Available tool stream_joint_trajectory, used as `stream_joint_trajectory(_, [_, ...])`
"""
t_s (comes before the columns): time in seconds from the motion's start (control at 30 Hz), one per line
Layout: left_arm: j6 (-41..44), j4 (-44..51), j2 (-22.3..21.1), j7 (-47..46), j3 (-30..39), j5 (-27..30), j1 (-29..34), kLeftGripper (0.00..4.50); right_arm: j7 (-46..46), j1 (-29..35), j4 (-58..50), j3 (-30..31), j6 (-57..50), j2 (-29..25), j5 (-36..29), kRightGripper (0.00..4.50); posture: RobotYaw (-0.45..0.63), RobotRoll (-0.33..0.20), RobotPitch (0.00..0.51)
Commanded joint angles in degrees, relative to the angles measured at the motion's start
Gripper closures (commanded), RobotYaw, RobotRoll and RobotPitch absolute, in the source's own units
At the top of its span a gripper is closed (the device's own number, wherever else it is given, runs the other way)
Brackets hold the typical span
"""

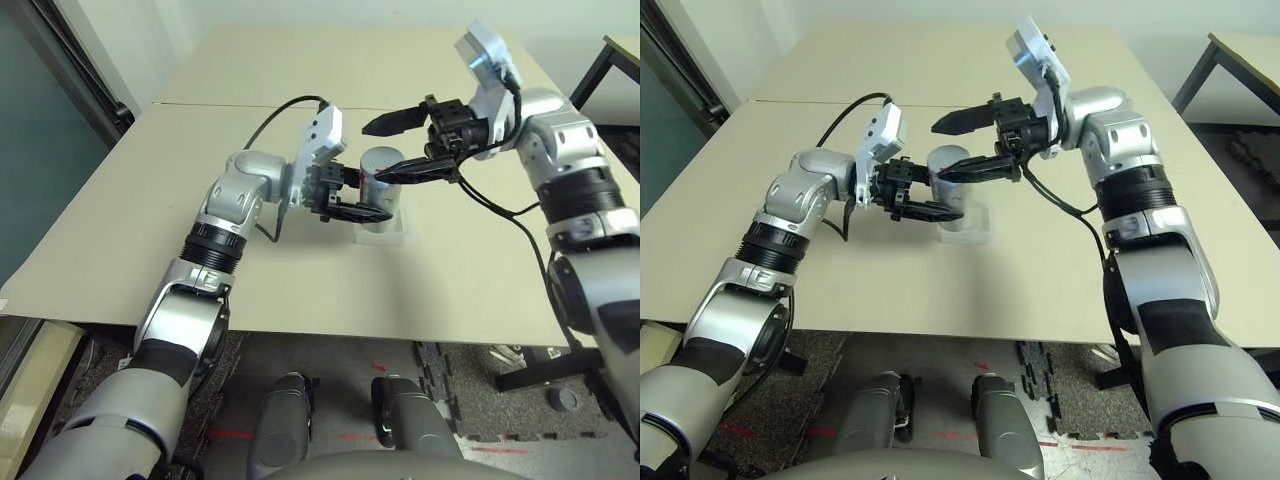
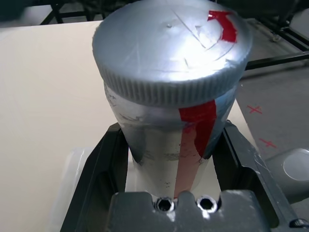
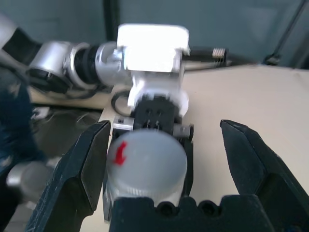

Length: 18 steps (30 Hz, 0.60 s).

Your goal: Pour the medicine from the bottle into the box.

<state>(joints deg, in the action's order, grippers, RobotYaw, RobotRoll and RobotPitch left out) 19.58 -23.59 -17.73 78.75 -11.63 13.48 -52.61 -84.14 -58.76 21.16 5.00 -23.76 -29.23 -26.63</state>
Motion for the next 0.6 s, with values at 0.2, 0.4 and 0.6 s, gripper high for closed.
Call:
stream_joint_trajectory(0.2, [-3.19,-5.60,0.42,-1.39,0.95,-0.05,-1.84,1.79,13.89,10.10,-20.89,-3.05,-10.60,1.51,-5.30,0.00,-0.04,0.000,0.088])
stream_joint_trajectory(0.4, [-4.94,-8.33,0.17,-1.32,0.83,-0.40,-2.23,1.79,20.00,10.65,-21.83,-1.44,-6.83,0.28,0.22,0.00,-0.05,0.000,0.089])
stream_joint_trajectory(0.6, [-5.90,-9.73,0.42,-1.55,0.69,-0.60,-2.61,1.79,23.73,8.18,-18.23,0.23,-3.20,1.29,5.07,0.00,-0.05,0.000,0.088])
